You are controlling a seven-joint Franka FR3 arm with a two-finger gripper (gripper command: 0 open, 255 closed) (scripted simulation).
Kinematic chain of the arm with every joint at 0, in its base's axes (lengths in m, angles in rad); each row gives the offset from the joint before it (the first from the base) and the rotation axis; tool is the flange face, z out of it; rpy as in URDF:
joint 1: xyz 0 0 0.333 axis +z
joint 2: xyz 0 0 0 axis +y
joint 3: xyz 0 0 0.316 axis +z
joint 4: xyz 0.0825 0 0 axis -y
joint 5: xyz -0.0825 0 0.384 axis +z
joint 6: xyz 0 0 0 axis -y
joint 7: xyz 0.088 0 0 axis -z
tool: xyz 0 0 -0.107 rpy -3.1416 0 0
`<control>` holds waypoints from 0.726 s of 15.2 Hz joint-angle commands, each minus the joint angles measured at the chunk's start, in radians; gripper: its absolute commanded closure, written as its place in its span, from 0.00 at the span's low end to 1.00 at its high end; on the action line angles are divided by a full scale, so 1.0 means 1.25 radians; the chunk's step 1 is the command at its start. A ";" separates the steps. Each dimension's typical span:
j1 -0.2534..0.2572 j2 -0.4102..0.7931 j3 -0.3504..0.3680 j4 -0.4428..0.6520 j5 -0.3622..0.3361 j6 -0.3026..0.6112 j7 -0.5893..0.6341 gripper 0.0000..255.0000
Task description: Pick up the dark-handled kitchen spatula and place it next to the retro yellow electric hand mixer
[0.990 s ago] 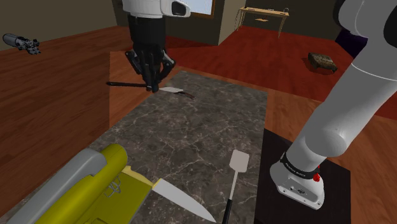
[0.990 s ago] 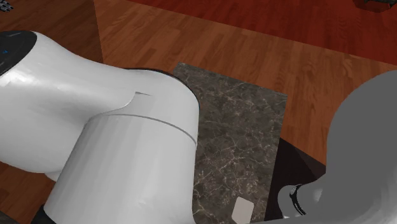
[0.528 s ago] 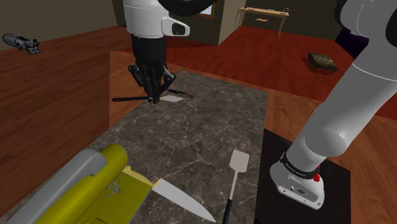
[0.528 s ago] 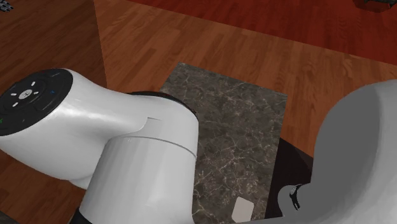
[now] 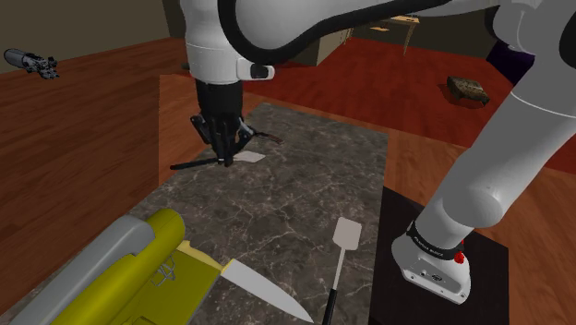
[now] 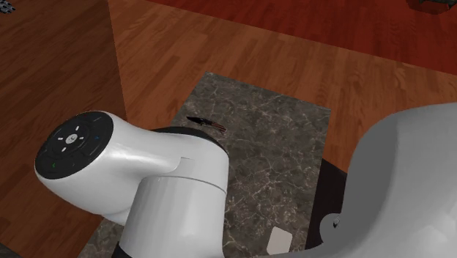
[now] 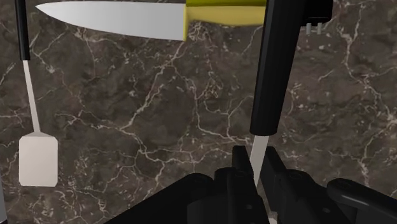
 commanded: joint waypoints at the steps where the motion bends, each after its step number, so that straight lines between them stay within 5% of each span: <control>1: 0.000 0.002 0.000 -0.020 -0.001 0.022 -0.001 1.00; 11: 0.004 0.030 0.004 -0.103 -0.017 0.127 0.007 1.00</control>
